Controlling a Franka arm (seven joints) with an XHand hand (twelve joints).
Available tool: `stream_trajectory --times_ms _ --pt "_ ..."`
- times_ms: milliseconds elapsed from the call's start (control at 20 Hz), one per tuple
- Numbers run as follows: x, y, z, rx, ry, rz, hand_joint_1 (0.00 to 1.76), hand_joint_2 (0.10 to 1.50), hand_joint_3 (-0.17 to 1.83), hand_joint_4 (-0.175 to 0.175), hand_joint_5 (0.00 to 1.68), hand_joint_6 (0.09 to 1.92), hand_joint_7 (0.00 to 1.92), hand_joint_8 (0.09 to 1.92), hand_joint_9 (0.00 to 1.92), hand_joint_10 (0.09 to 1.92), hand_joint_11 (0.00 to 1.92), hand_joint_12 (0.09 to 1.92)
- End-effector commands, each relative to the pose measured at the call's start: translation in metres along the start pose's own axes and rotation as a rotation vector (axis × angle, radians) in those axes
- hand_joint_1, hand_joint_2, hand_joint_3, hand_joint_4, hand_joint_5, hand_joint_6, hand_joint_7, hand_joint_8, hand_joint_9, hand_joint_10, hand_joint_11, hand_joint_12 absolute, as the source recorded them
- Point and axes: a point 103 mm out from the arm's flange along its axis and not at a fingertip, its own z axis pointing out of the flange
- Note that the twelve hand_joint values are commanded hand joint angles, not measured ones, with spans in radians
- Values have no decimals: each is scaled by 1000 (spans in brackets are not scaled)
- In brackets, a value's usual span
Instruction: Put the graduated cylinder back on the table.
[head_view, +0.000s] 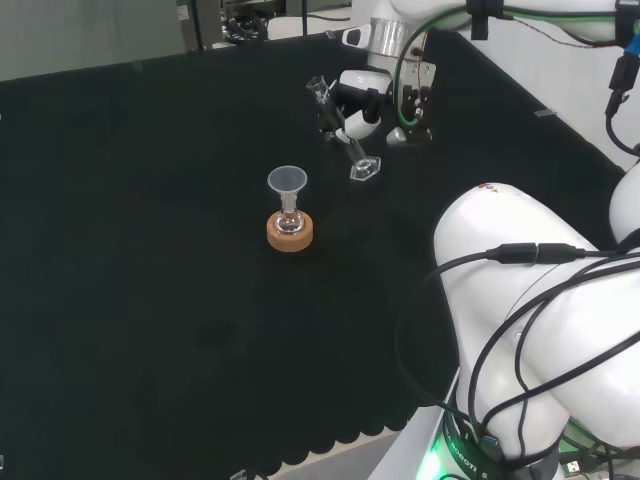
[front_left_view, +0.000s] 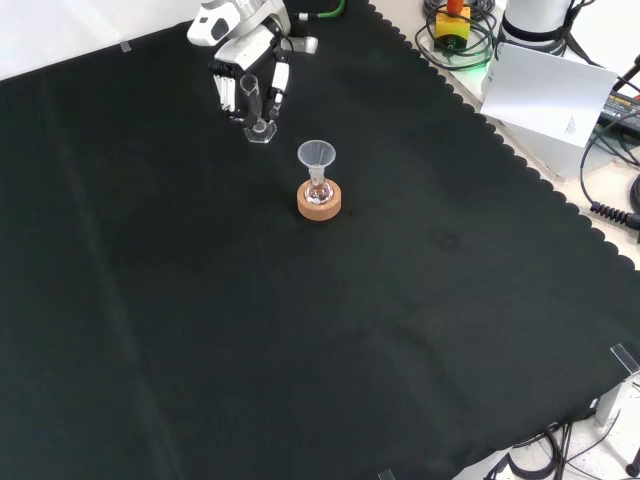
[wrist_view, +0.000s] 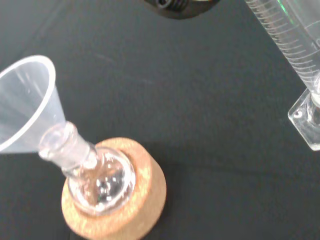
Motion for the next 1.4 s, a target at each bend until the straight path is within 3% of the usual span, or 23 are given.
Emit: stream_trajectory --times_ms 50,600,950,1100,1400 --pt "-11 16 15 -69 74 -30 1503 1043 3 -170 1002 726 880 1080 1231 751 1223 658" --pt "-27 35 35 -199 193 -55 1503 1043 3 -171 1002 727 878 1083 1230 752 1219 659" --pt "-33 47 48 -217 220 -55 1503 1044 3 -171 1002 727 877 1084 1229 753 1217 659" --pt "-34 50 51 -245 240 -57 1402 1069 8 -99 907 1032 925 1029 1265 688 1214 671" --pt "-35 53 56 -279 245 -55 1379 1076 8 -84 882 1105 933 1021 1273 670 1211 675"
